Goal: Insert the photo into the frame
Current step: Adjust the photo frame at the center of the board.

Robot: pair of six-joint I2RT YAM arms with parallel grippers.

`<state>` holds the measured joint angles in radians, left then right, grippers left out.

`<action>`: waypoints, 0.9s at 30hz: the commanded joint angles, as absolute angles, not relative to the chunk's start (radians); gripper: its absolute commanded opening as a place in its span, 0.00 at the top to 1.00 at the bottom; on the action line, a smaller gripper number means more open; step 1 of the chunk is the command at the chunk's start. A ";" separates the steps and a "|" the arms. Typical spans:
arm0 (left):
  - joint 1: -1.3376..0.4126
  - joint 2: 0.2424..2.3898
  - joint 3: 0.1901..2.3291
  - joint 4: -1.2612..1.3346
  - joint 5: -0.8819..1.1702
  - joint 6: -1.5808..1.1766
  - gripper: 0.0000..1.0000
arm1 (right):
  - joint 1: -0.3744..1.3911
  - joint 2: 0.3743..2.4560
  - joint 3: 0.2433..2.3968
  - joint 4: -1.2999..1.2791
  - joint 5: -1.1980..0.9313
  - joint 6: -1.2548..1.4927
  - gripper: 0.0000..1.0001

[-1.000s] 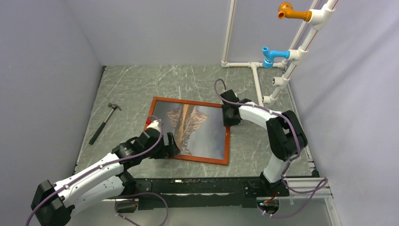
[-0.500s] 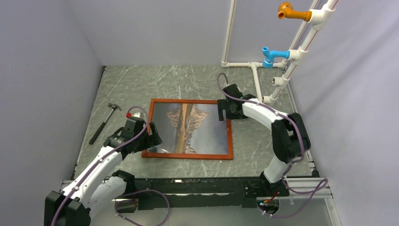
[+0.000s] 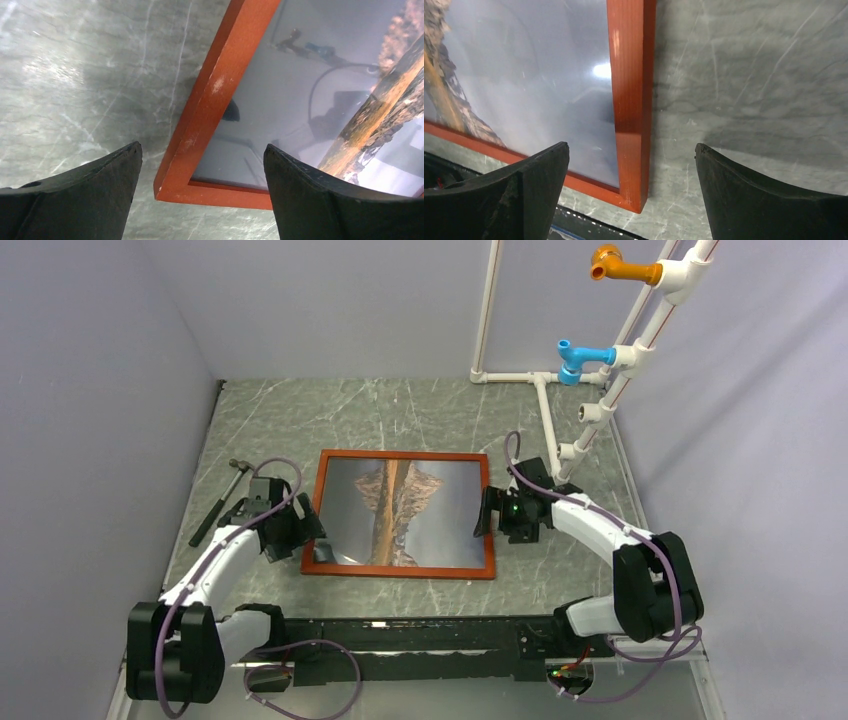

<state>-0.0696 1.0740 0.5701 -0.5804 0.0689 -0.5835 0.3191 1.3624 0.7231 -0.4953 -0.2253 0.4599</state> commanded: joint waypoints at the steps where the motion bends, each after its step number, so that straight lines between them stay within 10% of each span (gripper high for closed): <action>1: -0.061 1.093 0.523 -0.485 0.170 -0.567 0.08 | 0.334 1.347 0.687 -0.424 -0.324 0.492 0.02; 12: -0.076 0.992 0.367 -0.414 0.340 -0.655 0.48 | 0.436 1.627 0.967 -0.428 -0.276 0.461 0.03; 27: -0.508 0.784 0.261 -0.354 0.266 -0.989 0.57 | 0.445 2.071 1.591 -0.586 -0.115 0.351 0.02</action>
<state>-0.3645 0.7631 0.2653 -0.4164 0.1860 -0.8391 0.3950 2.0315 1.5105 -0.5449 -0.0605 0.3336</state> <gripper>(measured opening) 0.431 0.975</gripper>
